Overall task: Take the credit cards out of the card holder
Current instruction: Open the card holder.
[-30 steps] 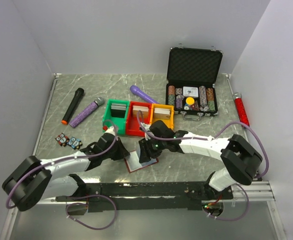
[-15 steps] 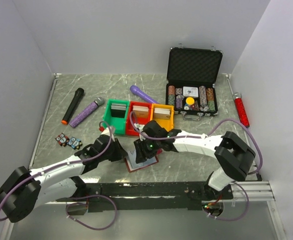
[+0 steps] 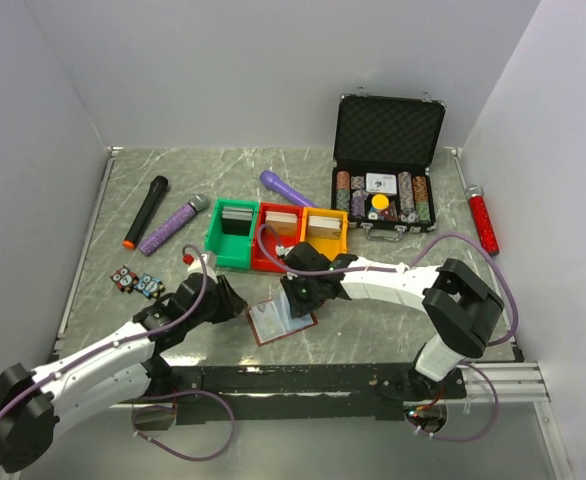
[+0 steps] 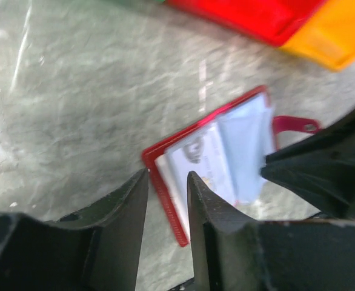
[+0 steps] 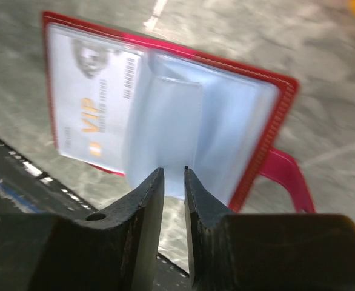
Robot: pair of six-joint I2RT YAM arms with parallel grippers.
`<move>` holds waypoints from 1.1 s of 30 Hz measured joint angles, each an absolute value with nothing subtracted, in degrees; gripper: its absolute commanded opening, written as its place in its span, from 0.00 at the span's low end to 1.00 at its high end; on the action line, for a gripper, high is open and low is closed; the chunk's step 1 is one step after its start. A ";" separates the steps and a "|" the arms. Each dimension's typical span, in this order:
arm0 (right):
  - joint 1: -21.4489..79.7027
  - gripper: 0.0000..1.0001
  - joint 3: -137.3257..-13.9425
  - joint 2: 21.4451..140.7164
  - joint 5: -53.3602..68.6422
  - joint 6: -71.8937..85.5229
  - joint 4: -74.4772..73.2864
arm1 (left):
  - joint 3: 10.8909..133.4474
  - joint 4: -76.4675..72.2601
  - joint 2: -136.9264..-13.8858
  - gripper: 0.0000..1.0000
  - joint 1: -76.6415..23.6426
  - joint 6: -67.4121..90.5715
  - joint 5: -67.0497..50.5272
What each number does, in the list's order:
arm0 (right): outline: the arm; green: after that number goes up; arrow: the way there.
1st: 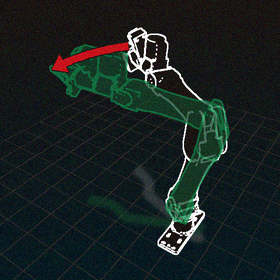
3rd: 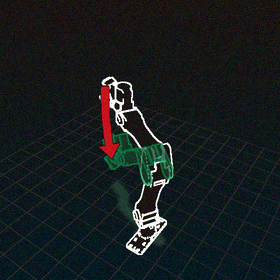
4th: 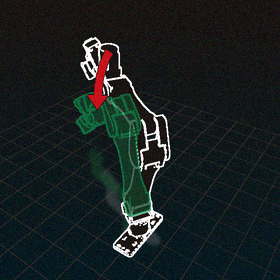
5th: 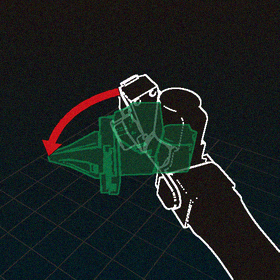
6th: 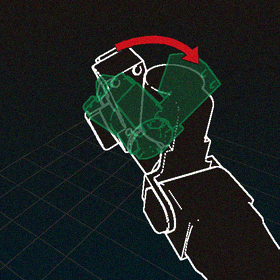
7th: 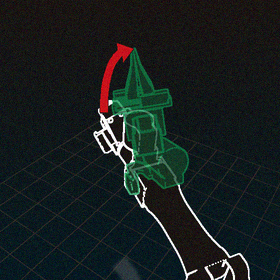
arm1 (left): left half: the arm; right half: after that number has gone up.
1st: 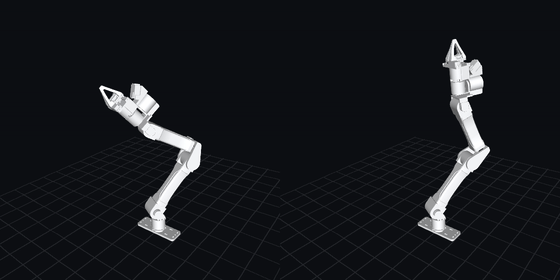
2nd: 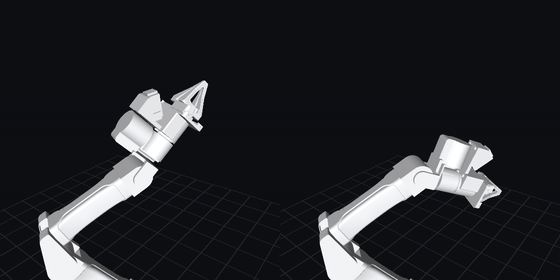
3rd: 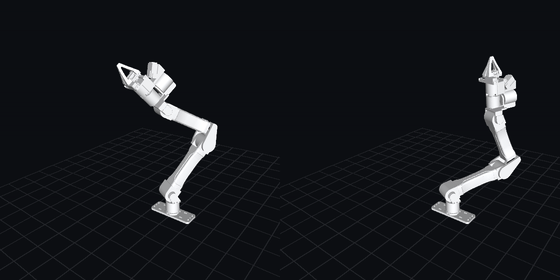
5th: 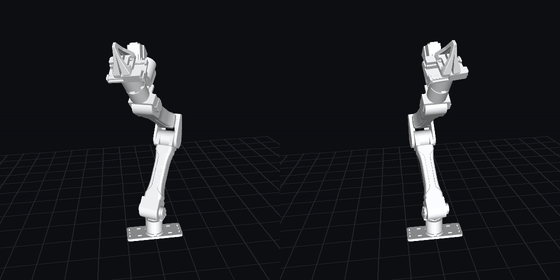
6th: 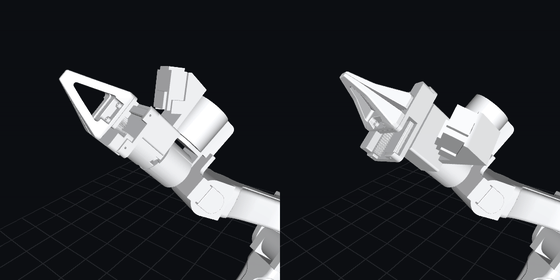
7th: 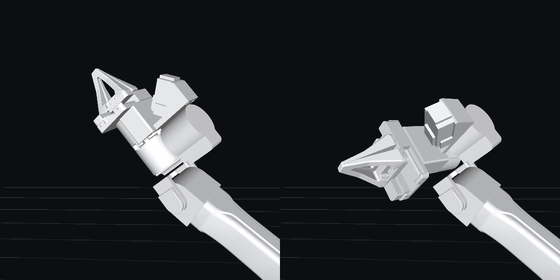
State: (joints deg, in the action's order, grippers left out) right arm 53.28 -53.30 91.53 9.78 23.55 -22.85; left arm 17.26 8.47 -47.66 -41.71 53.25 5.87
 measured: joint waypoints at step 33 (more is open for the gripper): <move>52.62 0.34 -55.99 92.68 14.33 20.36 -20.32 | 17.34 -10.90 -65.65 0.18 -43.16 50.65 -10.90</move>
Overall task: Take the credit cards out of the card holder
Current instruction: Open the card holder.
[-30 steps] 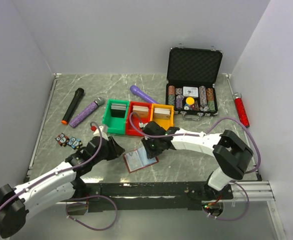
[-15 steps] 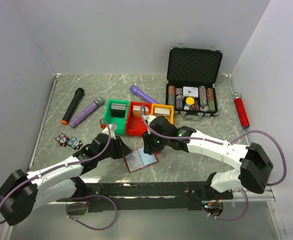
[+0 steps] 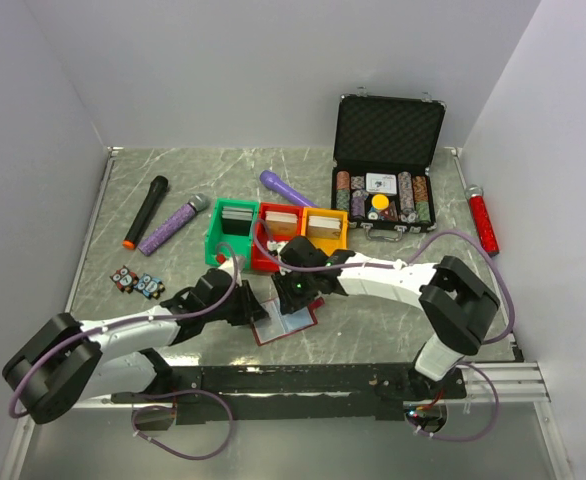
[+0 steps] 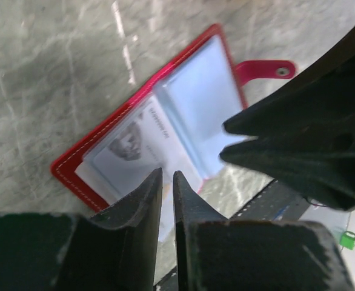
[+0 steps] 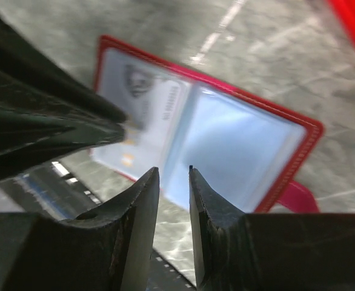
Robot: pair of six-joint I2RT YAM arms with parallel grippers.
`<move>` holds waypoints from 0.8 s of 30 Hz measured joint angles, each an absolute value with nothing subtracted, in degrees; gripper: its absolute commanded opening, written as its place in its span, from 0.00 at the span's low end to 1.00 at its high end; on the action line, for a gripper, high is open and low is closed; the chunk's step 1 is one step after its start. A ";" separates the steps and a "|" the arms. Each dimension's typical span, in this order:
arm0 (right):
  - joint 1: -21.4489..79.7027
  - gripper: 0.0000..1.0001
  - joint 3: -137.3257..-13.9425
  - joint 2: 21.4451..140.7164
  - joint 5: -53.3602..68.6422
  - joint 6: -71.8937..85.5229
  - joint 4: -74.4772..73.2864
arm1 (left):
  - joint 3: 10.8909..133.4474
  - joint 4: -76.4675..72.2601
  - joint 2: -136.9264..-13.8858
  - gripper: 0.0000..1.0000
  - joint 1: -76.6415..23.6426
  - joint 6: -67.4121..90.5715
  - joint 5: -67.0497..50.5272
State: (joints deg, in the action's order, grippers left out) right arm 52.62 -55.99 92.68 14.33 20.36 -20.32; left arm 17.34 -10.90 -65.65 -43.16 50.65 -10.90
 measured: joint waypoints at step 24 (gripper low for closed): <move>51.37 0.34 -45.58 88.49 12.12 21.96 -14.06 | 19.42 -9.63 -70.67 0.16 -43.40 50.68 -3.60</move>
State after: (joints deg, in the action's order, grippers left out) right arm 51.37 -45.58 88.49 12.12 21.96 -14.06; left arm 19.42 -9.63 -70.67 -43.40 50.68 -3.60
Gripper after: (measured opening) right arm 0.340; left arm 0.156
